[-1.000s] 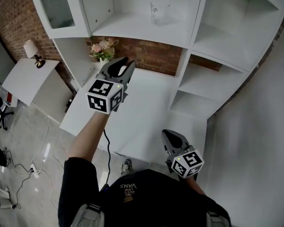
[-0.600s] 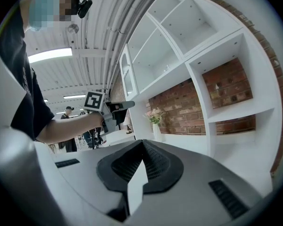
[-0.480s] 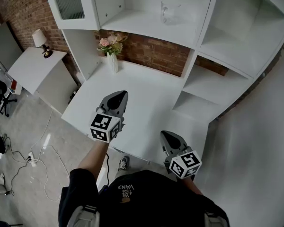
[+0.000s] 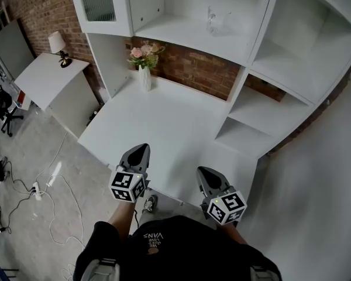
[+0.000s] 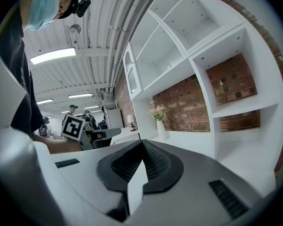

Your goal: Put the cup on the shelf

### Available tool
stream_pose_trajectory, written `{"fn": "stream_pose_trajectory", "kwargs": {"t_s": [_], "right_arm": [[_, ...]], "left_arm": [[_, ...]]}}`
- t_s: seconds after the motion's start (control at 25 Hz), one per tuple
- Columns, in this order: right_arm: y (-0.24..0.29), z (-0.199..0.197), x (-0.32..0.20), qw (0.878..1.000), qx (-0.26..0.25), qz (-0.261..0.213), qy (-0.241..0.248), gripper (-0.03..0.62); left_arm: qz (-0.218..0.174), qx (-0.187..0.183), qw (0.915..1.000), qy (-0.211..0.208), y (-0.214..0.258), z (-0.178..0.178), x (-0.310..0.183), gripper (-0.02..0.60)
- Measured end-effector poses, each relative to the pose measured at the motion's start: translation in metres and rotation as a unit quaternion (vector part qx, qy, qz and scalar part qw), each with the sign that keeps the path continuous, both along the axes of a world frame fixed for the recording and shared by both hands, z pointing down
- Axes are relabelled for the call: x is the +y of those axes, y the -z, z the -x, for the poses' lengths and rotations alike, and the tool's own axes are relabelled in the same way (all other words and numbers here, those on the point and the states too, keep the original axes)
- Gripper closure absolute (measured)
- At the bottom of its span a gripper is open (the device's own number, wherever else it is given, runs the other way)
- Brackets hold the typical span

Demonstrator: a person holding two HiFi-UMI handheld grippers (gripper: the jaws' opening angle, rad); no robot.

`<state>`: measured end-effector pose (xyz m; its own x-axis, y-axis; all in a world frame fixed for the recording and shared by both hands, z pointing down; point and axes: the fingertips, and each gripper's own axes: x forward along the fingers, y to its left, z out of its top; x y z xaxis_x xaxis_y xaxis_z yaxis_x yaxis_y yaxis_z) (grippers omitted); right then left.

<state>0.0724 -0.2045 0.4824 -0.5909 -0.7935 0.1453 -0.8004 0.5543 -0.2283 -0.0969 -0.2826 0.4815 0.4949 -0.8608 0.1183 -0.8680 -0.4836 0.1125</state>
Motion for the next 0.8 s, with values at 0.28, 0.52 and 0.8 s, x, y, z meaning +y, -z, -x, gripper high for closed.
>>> {"fn": "stream_pose_trajectory", "kwargs": {"t_s": [0.28, 0.52, 0.8], "right_arm": [[-0.01, 0.002, 0.006, 1.0, 0.002, 0.009, 0.007, 0.6], [-0.013, 0.002, 0.01, 1.0, 0.004, 0.011, 0.011, 0.6], [-0.016, 0.006, 0.012, 1.0, 0.015, 0.006, 0.015, 0.599]], "left_arm": [[0.03, 0.005, 0.9995, 0.012, -0.029, 0.004, 0.038, 0.575], [0.046, 0.003, 0.9989, 0.007, -0.04, 0.0, 0.068, 0.575], [0.047, 0.006, 0.9989, -0.001, -0.037, -0.007, 0.083, 0.575]]}}
